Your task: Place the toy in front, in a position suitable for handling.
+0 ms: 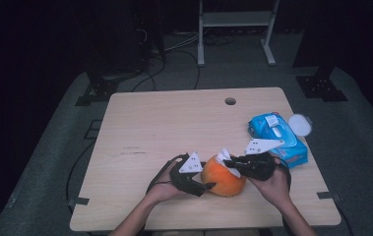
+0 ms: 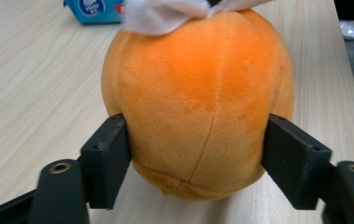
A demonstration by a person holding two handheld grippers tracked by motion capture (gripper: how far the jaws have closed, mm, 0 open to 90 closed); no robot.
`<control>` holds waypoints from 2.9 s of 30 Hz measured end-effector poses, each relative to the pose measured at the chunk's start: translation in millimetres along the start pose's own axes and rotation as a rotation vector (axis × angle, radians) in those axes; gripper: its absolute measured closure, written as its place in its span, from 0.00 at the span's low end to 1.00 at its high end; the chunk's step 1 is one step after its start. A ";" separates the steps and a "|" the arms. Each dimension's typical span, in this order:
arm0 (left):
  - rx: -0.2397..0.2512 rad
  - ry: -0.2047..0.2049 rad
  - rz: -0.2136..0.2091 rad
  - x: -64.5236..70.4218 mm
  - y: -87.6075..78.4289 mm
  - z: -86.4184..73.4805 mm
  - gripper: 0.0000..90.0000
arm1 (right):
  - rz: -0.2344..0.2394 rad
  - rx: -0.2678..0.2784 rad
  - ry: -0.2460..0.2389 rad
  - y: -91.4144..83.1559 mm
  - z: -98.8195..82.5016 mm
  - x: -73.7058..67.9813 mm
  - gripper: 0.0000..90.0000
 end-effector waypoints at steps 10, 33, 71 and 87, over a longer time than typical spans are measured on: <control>0.064 -0.103 -0.077 -1.7 -1.4 -0.2 0.24 | 0.024 -0.037 -0.056 9.7 -0.8 -24.6 0.92; 0.051 -0.023 -0.071 6.1 -0.5 1.7 0.22 | -0.018 -0.053 -0.052 2.1 -4.1 -19.2 0.92; 0.086 -0.079 -0.052 -10.1 -3.8 -7.0 0.34 | 0.004 -0.002 -0.003 3.3 -11.9 -8.2 0.91; 0.070 -0.085 -0.055 -16.3 -5.3 -16.5 0.34 | 0.049 0.013 -0.012 3.0 -10.4 -15.3 0.91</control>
Point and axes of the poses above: each handheld gripper's, and its own axes: y roughly forward along the jaws, z roughly out of its top, x roughly to its right, the point moved 1 cm from there along y, roughly forward along the jaws, and after that the axes turned 7 degrees about -x, right-handed, at the moved point
